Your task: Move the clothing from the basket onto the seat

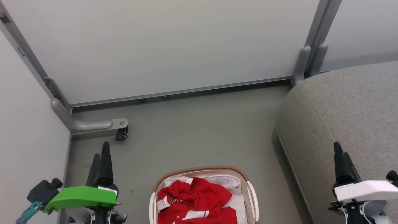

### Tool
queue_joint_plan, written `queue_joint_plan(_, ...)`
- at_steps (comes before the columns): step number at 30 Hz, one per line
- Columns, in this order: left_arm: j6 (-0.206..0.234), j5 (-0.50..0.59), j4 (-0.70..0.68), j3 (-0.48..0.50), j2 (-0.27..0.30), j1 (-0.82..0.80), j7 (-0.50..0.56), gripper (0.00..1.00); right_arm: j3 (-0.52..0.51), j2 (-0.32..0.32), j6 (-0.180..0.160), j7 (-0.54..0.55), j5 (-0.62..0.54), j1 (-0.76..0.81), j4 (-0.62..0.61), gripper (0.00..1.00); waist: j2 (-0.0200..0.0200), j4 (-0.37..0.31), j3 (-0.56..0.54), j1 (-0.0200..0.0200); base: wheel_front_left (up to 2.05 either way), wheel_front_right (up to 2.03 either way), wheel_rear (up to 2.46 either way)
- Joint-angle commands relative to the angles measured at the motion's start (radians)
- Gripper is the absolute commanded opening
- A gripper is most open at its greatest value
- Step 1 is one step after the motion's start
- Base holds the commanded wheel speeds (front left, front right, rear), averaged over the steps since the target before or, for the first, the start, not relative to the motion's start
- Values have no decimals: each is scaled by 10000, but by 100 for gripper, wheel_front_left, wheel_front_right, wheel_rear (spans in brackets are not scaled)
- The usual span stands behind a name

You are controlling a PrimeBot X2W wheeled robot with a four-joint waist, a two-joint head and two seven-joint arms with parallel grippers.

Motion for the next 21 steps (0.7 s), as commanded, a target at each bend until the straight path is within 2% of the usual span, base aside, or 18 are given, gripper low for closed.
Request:
queue_joint_plan(1,56,397,-222,-74,64,-49,-105,100,51,-88,3,-107,-453,37,-200,100,-1,5,0,0,0,0,0)
queue_joint_plan(15,302,2793,-71,-440,77,145,-527,100,211,-110,4,-528,-2675,199,4,100,-1,61,-22,0,0,0,0)
queue_joint_plan(21,377,3365,32,-526,84,223,-685,100,303,-120,4,-694,-3455,270,57,100,-1,95,-39,0,0,0,0)
